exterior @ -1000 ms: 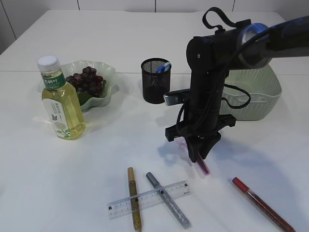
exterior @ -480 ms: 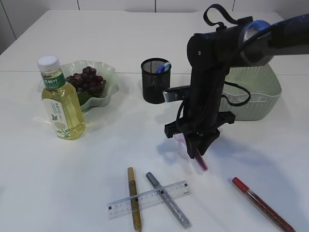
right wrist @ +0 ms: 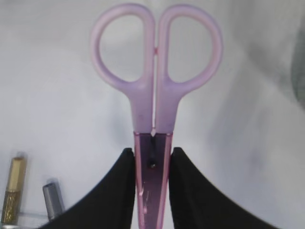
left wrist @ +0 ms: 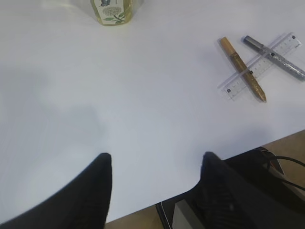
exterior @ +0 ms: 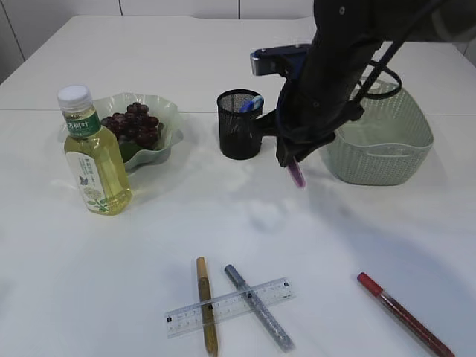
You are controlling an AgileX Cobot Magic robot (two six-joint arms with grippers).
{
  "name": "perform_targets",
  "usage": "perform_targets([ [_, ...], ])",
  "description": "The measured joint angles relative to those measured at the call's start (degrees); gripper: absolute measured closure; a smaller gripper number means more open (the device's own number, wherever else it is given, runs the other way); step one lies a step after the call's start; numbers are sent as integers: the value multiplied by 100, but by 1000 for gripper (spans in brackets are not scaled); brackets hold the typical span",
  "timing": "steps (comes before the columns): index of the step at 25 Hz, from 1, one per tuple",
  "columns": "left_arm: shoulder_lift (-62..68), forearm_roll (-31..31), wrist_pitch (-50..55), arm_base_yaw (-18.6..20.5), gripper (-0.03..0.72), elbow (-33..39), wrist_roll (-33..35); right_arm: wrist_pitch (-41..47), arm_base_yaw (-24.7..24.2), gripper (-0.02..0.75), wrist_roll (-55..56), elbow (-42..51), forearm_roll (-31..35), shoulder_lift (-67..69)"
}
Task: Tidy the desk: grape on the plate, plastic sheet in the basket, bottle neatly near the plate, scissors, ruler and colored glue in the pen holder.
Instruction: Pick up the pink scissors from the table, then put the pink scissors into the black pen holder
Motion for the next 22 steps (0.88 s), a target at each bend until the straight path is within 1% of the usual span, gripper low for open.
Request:
perform_targets([
  [5, 12, 0, -116, 0, 256, 0, 0, -616, 0, 540, 0, 0, -260, -142],
  [12, 12, 0, -454, 0, 256, 0, 0, -1626, 0, 540, -3, 0, -391, -142],
  [22, 12, 0, -1299, 0, 256, 0, 0, -3603, 0, 540, -45, 0, -659, -142],
])
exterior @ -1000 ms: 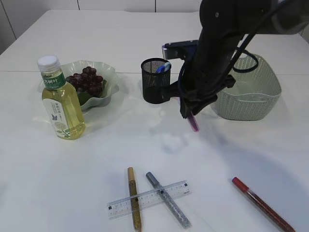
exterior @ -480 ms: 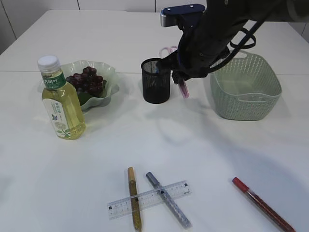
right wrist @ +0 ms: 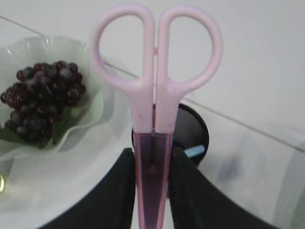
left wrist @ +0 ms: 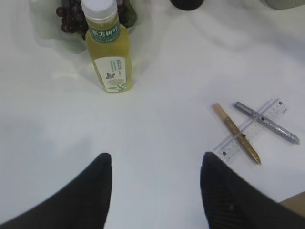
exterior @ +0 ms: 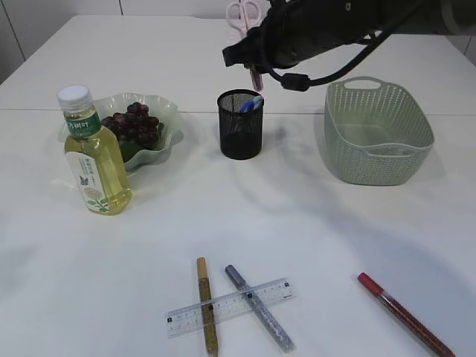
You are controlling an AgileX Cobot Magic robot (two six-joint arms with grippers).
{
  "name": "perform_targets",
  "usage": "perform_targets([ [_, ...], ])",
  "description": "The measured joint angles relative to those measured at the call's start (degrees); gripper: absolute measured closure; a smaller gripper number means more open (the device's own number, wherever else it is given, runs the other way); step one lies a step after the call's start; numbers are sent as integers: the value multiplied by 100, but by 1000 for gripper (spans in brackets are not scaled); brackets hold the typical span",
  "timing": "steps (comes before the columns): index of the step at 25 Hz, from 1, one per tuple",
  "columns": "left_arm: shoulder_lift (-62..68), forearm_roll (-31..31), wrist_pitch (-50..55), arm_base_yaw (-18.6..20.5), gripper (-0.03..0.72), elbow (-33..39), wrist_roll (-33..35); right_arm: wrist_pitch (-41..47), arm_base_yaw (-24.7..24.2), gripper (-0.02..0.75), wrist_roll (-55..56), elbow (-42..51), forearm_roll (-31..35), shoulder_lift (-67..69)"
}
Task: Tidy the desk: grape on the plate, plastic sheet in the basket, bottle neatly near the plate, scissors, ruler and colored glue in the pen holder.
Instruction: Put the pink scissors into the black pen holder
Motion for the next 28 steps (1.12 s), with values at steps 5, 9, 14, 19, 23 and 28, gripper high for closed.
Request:
perform_targets([
  [5, 0, 0, -153, -10, 256, 0, 0, -887, 0, 540, 0, 0, -122, 119],
  [9, 0, 23, -165, -10, 256, 0, 0, -1670, 0, 540, 0, 0, -202, 354],
  [14, 0, 126, -165, -10, 256, 0, 0, -2545, 0, 540, -76, 11, -330, 692],
  [19, 0, 200, -173, -10, 256, 0, 0, -3054, -69, 540, -248, 11, -357, 943],
  [23, 0, 218, -187, -10, 256, 0, 0, -3223, -206, 540, -248, 11, -370, 1060],
  [28, 0, 259, -430, -10, 256, 0, 0, -3690, -322, 540, -248, 11, -370, 1274],
])
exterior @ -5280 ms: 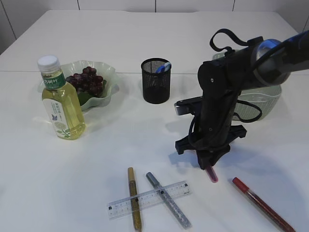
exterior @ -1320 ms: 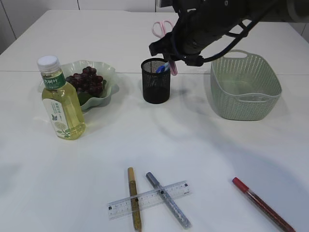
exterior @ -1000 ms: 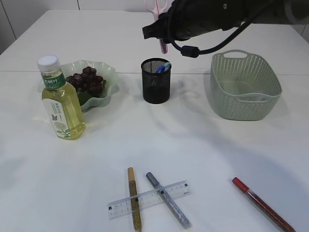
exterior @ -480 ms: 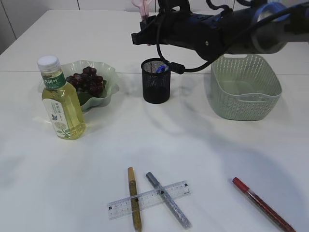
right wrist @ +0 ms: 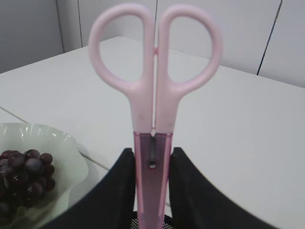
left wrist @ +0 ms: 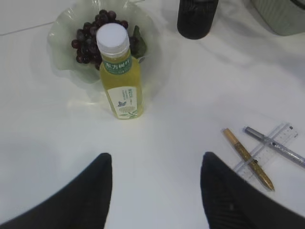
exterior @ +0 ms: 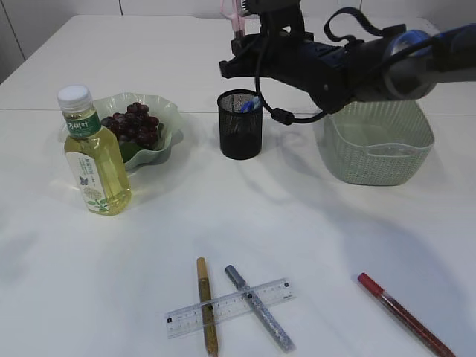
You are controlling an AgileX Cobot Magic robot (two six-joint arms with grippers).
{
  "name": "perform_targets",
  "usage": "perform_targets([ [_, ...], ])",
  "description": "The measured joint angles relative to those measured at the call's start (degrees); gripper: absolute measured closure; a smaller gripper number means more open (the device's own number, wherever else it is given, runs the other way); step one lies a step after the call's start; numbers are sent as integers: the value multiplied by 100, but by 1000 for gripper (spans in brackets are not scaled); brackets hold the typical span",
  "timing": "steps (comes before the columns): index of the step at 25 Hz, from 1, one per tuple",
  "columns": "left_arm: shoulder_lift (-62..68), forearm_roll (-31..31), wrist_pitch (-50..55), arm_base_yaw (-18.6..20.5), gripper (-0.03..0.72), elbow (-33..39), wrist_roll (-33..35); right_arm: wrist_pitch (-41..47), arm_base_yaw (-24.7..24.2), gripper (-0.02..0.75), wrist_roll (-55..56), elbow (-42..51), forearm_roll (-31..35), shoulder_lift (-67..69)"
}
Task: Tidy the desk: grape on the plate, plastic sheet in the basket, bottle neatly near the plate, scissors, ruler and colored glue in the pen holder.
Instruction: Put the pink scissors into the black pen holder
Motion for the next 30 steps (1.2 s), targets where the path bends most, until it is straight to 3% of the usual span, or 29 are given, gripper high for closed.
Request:
perform_targets([
  [30, 160, 17, -315, 0, 256, 0, 0, -220, -3, 538, 0, 0, 0, 324],
])
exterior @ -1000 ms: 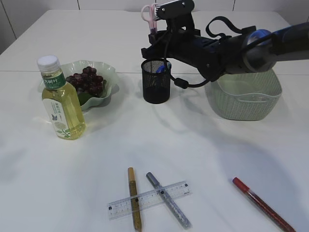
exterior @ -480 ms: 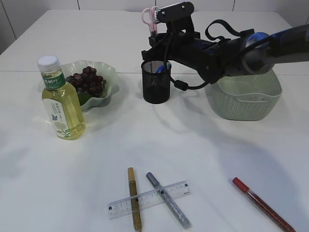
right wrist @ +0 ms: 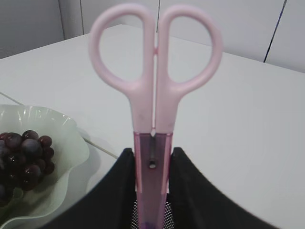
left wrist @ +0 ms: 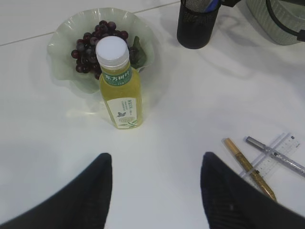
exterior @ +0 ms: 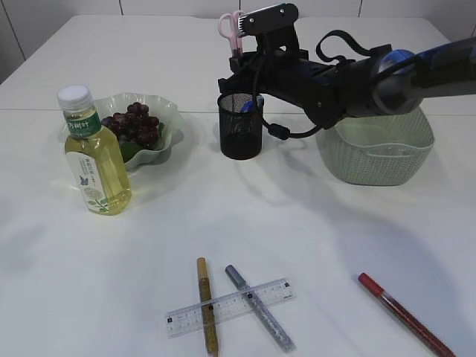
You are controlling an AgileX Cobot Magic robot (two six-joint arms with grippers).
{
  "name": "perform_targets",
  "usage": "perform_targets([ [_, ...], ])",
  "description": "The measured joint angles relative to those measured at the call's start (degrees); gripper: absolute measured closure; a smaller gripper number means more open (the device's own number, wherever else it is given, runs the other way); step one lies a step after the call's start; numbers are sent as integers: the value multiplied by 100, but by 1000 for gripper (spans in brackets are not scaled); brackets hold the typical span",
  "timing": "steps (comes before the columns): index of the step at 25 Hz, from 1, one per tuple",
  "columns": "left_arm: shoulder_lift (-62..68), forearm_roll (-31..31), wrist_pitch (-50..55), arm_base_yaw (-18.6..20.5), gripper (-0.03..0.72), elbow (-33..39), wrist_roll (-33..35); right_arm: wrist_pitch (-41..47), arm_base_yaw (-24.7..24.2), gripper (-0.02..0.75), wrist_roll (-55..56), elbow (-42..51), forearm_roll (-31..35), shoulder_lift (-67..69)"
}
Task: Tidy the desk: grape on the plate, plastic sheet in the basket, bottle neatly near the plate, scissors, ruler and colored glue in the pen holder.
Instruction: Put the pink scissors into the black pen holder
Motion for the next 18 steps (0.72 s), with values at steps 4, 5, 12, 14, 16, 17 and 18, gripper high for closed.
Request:
perform_targets([
  [4, 0, 0, -12, 0, 256, -13, 0, 8, 0, 488, 0, 0, 0, 0],
  [5, 0, -11, -12, 0, 256, -41, 0, 8, 0, 447, -31, 0, 0, 0],
  [12, 0, -19, -95, 0, 256, -349, 0, 8, 0, 343, -31, 0, 0, 0],
  [14, 0, -19, -122, 0, 256, -349, 0, 8, 0, 339, -31, 0, 0, 0],
  [16, 0, -19, -131, 0, 256, -349, 0, 87, 0, 339, 0, 0, 0, 0],
  [17, 0, -19, -131, 0, 256, -349, 0, 211, 0, 339, 0, 0, 0, -32],
  [18, 0, -19, -131, 0, 256, -349, 0, 360, 0, 339, 0, 0, 0, -69],
])
